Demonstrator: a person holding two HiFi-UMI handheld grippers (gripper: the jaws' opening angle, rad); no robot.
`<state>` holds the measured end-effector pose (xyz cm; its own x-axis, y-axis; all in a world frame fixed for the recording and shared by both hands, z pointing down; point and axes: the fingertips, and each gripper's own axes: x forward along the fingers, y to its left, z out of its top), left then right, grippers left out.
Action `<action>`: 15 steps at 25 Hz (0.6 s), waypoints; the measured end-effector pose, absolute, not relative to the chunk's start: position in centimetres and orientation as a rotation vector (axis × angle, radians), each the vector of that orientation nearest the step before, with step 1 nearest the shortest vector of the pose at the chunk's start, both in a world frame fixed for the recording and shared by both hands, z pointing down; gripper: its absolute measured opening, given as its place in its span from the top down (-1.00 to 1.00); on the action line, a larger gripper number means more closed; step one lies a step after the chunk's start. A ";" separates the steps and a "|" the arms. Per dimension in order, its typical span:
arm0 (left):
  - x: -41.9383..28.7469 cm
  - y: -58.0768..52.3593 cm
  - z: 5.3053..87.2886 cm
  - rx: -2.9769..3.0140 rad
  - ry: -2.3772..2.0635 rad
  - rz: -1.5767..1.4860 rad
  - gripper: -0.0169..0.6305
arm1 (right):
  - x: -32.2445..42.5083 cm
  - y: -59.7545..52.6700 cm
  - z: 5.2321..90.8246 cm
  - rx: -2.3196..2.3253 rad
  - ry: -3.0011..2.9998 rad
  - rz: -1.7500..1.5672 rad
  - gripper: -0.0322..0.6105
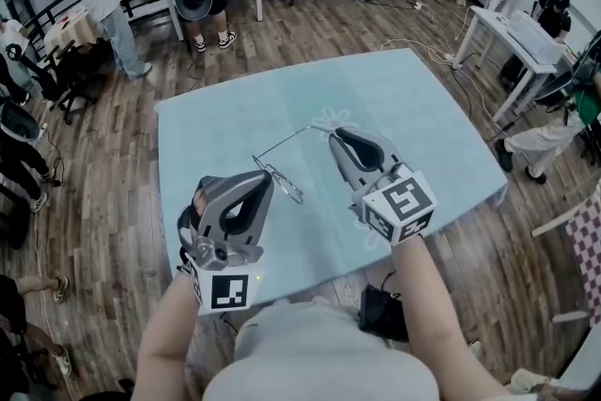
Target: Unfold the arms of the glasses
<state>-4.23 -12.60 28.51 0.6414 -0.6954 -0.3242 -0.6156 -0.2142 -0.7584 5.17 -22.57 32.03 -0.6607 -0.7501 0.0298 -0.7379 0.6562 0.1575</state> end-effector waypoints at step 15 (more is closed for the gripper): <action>-5.3 -12.7 27.6 -1.962 1.075 -0.044 0.92 | 3.6 -17.0 30.8 1.071 -2.858 -0.318 0.60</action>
<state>-5.32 -12.71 27.60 0.6256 -0.6975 -0.3495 -0.6666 -0.2452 -0.7040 3.59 -17.01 30.79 -0.7540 -0.6569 -0.0043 -0.6418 0.7352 0.2183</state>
